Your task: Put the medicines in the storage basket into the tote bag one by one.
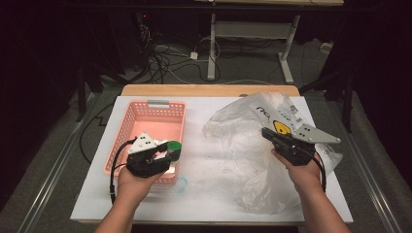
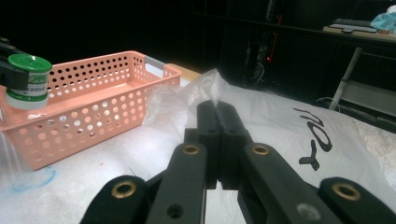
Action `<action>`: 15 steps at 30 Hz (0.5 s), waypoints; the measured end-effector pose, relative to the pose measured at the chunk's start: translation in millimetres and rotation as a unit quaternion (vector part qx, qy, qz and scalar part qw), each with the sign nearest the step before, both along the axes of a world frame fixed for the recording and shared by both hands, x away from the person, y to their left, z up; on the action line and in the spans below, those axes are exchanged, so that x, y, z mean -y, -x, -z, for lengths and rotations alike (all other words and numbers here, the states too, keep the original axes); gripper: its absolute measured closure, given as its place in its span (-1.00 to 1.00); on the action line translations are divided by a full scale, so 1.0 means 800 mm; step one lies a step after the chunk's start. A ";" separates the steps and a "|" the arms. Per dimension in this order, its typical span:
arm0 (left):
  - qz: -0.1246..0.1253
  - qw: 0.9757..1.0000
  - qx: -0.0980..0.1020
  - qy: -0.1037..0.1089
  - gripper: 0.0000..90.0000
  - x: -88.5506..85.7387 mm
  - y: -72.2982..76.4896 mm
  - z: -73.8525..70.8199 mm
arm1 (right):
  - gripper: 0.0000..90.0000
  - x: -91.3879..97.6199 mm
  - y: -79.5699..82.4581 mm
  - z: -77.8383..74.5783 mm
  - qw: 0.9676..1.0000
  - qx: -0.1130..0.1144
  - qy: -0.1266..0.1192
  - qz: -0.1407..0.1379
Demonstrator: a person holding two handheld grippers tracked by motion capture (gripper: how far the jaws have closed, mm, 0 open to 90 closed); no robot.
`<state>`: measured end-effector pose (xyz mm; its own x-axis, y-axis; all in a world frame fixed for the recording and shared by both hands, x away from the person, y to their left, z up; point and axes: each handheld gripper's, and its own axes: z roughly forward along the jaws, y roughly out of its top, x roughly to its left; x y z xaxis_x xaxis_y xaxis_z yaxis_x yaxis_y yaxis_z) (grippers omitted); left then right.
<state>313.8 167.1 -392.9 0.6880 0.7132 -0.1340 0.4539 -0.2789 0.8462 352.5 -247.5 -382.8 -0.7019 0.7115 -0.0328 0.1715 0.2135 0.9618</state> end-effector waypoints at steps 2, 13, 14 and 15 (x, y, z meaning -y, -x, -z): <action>0.006 1.000 0.000 -0.001 0.20 0.008 -0.001 0.000 | 1.00 0.000 0.000 0.000 1.000 0.000 0.000 0.000; 0.037 0.999 0.000 -0.010 0.20 0.050 -0.007 0.004 | 1.00 0.000 0.001 0.000 1.000 -0.001 0.000 0.000; 0.039 0.999 -0.001 -0.010 0.20 0.053 -0.008 0.005 | 1.00 0.000 0.001 0.000 1.000 -0.001 0.000 0.000; 0.040 0.999 -0.001 -0.009 0.20 0.056 -0.009 0.006 | 1.00 -0.001 0.001 0.000 1.000 0.000 0.000 -0.001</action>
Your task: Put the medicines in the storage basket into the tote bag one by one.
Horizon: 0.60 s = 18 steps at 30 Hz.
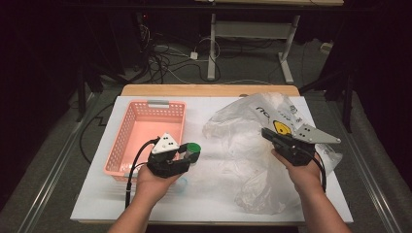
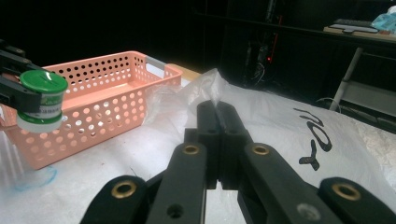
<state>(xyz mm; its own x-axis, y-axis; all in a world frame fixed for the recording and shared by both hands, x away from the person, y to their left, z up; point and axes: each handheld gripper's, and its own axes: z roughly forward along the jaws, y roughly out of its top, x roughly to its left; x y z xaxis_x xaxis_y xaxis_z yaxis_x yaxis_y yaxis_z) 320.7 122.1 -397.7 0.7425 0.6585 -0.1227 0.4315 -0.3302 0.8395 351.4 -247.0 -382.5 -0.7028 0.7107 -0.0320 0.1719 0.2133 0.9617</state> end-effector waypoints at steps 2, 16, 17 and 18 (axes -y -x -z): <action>0.004 1.000 -0.002 -0.001 0.20 0.005 -0.002 0.002 | 1.00 0.000 0.000 0.000 1.000 0.000 0.000 0.000; 0.025 1.000 -0.002 0.002 0.20 0.043 -0.008 0.008 | 1.00 -0.002 0.001 -0.001 1.000 0.002 0.002 -0.001; 0.026 1.000 -0.002 0.003 0.20 0.046 -0.008 0.009 | 1.00 -0.002 0.001 -0.001 1.000 0.002 0.002 -0.001; 0.027 1.000 -0.002 0.004 0.20 0.048 -0.009 0.009 | 1.00 -0.002 0.001 0.000 1.000 0.002 0.002 -0.002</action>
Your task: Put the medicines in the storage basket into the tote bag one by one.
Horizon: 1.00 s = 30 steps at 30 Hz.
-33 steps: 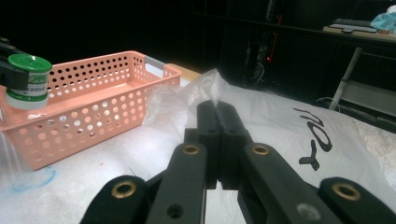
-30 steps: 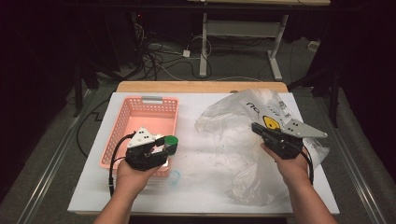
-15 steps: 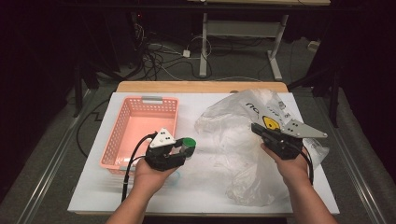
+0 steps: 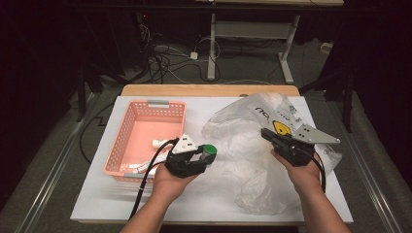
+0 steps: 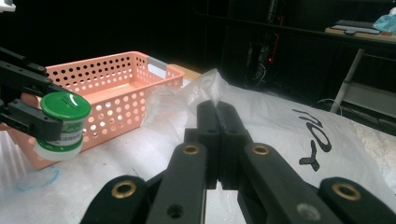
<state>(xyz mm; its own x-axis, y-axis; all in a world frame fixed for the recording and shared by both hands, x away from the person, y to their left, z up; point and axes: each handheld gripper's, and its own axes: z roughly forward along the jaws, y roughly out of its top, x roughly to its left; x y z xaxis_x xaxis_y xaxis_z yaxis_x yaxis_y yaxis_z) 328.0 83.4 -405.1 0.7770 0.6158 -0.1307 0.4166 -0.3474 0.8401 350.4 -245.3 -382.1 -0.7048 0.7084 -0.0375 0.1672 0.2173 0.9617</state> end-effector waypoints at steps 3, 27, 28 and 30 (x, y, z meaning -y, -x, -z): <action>0.004 1.000 -0.001 0.001 0.20 0.007 -0.002 0.001 | 1.00 0.000 0.000 0.000 1.000 -0.001 -0.001 -0.001; 0.021 1.000 0.004 0.004 0.20 0.062 -0.024 0.016 | 1.00 -0.008 0.004 -0.003 1.000 0.001 -0.007 -0.013; 0.023 1.000 0.005 0.002 0.20 0.065 -0.026 0.017 | 1.00 -0.008 0.004 -0.003 1.000 0.002 -0.006 -0.014; 0.023 1.000 0.007 0.000 0.20 0.072 -0.029 0.019 | 1.00 -0.008 0.005 -0.004 1.000 0.003 -0.006 -0.015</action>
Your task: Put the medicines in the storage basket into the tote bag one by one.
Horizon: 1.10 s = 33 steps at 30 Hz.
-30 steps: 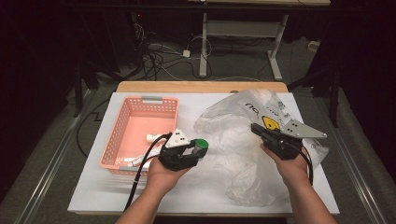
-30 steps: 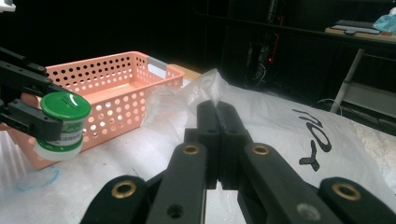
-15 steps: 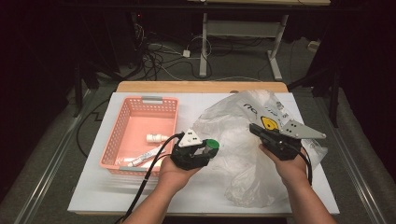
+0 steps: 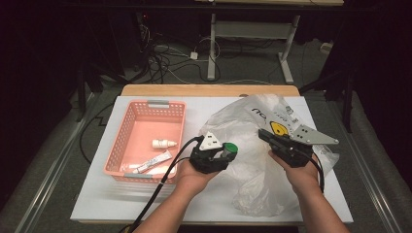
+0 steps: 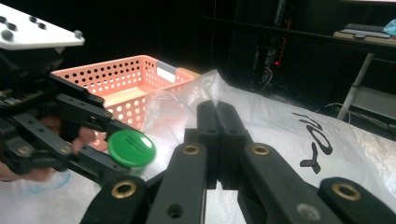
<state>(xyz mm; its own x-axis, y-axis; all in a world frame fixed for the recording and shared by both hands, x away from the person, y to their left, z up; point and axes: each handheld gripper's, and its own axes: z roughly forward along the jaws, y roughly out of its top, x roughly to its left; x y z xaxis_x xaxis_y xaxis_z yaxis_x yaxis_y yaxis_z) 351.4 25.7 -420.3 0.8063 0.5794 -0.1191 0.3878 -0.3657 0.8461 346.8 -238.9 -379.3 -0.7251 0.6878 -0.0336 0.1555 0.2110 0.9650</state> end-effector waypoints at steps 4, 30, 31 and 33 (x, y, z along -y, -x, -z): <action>0.004 1.000 0.001 -0.001 0.20 0.015 -0.011 0.006 | 1.00 0.000 0.000 0.000 1.000 -0.001 -0.001 -0.001; 0.015 1.000 -0.015 0.000 0.19 0.107 -0.073 0.071 | 1.00 0.009 -0.004 0.003 1.000 -0.006 -0.005 0.009; 0.015 1.000 -0.015 -0.003 0.19 0.108 -0.073 0.073 | 1.00 0.010 -0.005 0.003 1.000 -0.005 -0.005 0.008; 0.014 1.000 -0.013 0.000 0.19 0.109 -0.072 0.074 | 1.00 0.011 -0.005 0.002 1.000 -0.004 -0.005 0.008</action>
